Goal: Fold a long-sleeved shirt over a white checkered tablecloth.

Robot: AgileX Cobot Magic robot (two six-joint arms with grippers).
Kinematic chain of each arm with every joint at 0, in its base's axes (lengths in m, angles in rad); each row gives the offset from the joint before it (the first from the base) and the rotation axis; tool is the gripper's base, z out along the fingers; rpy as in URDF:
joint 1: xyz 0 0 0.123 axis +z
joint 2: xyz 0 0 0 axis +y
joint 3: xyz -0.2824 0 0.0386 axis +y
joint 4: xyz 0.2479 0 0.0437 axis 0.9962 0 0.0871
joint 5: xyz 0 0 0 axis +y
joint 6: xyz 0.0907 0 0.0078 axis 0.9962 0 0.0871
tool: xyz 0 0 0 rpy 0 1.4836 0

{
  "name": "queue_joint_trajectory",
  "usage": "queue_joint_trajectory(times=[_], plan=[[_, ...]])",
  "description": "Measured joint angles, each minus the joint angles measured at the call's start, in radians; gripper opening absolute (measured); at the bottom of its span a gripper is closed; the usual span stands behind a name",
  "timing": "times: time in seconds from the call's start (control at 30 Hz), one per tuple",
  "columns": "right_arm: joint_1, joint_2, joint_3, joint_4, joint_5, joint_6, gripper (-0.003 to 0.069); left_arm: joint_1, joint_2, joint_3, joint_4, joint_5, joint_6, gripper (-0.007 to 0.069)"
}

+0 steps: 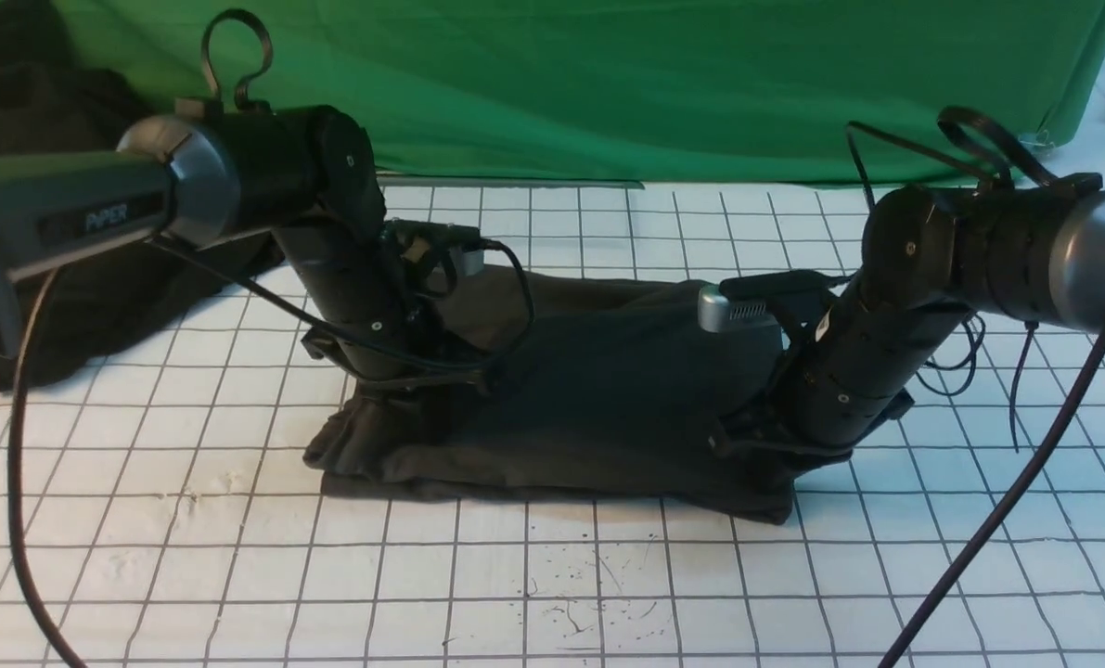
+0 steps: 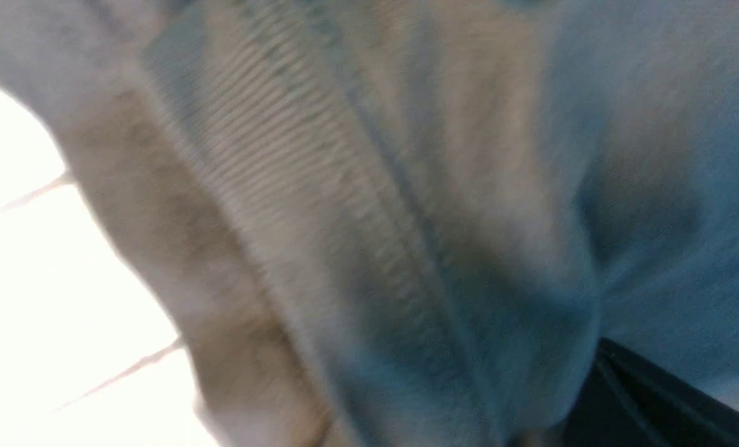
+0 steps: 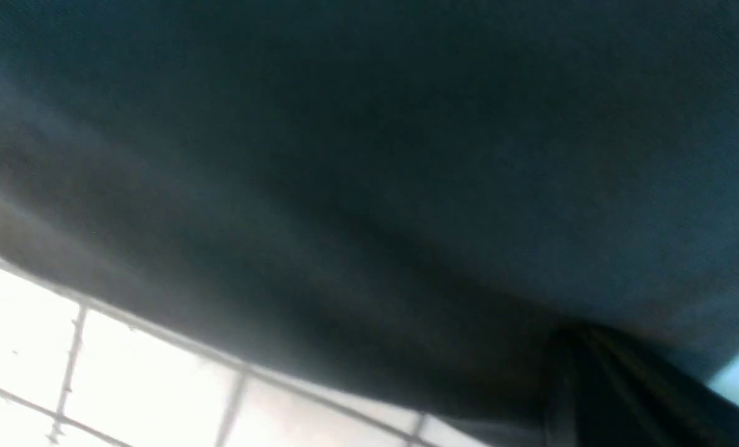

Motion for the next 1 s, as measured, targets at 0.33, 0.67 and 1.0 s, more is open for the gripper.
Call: queue_joint_trajectory(times=[0.33, 0.67, 1.0], plan=[[-0.045, -0.481, 0.016, -0.117, -0.035, -0.019, 0.0000, 0.004, -0.357, 0.009, 0.044, 0.011, -0.002, 0.0000], [-0.045, -1.174, 0.204, -0.210, -0.379, -0.021, 0.0000, 0.005, -0.888, 0.243, 0.040, -0.092, -0.037, 0.0001], [-0.045, -1.740, 0.682, -0.226, -0.746, -0.057, 0.0000, 0.005, -1.452, 0.764, 0.031, -0.325, -0.214, 0.0001]])
